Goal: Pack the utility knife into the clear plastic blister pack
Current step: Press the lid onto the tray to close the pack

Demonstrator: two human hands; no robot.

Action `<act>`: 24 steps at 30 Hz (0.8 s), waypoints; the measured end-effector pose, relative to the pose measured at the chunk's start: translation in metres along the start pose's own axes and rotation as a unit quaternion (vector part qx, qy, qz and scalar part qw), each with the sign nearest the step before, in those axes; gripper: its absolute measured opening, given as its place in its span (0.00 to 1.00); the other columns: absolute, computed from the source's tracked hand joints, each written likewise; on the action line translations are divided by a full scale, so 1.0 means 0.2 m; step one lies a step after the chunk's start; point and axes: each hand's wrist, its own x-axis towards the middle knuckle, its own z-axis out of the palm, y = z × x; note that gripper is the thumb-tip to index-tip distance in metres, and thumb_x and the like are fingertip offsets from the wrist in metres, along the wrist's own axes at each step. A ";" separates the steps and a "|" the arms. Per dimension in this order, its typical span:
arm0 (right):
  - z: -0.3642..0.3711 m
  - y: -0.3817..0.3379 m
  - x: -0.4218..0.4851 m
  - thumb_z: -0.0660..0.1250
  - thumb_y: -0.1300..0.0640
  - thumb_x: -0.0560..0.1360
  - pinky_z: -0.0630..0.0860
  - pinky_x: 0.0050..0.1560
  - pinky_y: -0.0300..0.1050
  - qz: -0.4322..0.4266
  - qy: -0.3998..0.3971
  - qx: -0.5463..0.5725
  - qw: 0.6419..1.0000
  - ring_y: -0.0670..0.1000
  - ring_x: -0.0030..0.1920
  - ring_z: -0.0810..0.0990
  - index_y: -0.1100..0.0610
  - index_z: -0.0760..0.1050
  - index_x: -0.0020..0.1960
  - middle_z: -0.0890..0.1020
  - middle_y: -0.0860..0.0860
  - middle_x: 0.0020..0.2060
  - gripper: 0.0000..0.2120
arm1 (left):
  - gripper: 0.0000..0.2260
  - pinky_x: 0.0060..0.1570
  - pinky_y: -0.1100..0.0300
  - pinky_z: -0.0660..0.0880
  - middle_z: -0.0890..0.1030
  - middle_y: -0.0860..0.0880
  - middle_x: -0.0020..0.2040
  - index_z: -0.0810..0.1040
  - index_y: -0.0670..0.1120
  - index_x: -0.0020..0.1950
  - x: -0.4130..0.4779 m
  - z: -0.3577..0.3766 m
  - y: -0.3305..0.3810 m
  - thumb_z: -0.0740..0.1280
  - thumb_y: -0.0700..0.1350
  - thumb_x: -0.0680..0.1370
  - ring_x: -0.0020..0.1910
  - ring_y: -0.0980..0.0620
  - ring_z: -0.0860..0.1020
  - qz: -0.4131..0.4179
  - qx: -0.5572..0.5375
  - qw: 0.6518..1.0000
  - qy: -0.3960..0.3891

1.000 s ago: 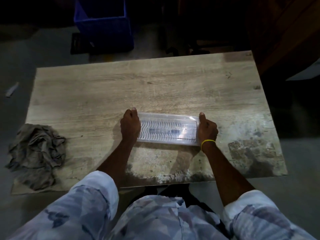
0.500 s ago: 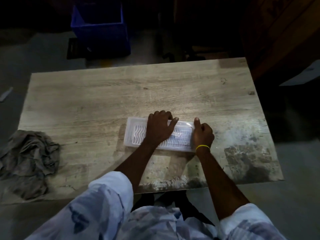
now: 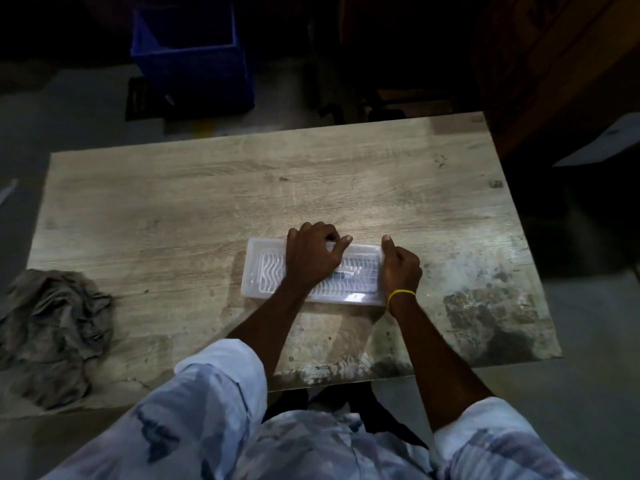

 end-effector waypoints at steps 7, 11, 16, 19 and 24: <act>-0.03 0.00 -0.10 0.62 0.40 0.76 0.73 0.51 0.49 -0.113 0.069 -0.088 0.987 0.58 0.51 0.80 0.55 0.75 0.54 0.81 0.55 0.49 0.18 | 0.17 0.69 0.48 0.65 0.81 0.50 0.61 0.79 0.49 0.61 -0.08 -0.07 -0.10 0.62 0.57 0.79 0.64 0.47 0.76 0.048 -0.026 0.997 0.061; -0.03 0.04 -0.24 0.61 0.44 0.77 0.64 0.69 0.54 -0.316 0.002 -0.258 0.913 0.57 0.72 0.65 0.54 0.66 0.72 0.68 0.56 0.73 0.27 | 0.25 0.78 0.45 0.52 0.63 0.45 0.79 0.64 0.46 0.77 -0.28 -0.10 -0.23 0.57 0.55 0.82 0.80 0.45 0.57 0.047 0.063 0.994 0.074; 0.05 0.10 -0.30 0.54 0.38 0.78 0.51 0.76 0.62 -0.409 -0.088 -0.391 0.820 0.58 0.79 0.49 0.53 0.53 0.79 0.52 0.55 0.79 0.34 | 0.28 0.77 0.44 0.53 0.54 0.47 0.81 0.54 0.49 0.80 -0.38 -0.08 -0.27 0.55 0.55 0.82 0.81 0.48 0.49 0.051 0.085 0.994 0.041; 0.06 0.11 -0.29 0.55 0.39 0.78 0.51 0.75 0.64 -0.409 -0.077 -0.394 0.819 0.59 0.79 0.50 0.53 0.54 0.79 0.54 0.55 0.79 0.34 | 0.29 0.77 0.43 0.53 0.55 0.47 0.81 0.55 0.49 0.80 -0.38 -0.07 -0.26 0.57 0.55 0.81 0.81 0.48 0.49 0.041 0.103 0.993 0.039; 0.07 0.10 -0.29 0.54 0.38 0.78 0.50 0.75 0.64 -0.399 -0.076 -0.416 0.814 0.59 0.79 0.50 0.53 0.55 0.78 0.55 0.55 0.79 0.34 | 0.29 0.78 0.43 0.52 0.55 0.47 0.81 0.55 0.49 0.80 -0.38 -0.08 -0.26 0.56 0.56 0.81 0.81 0.48 0.50 0.047 0.102 0.993 0.047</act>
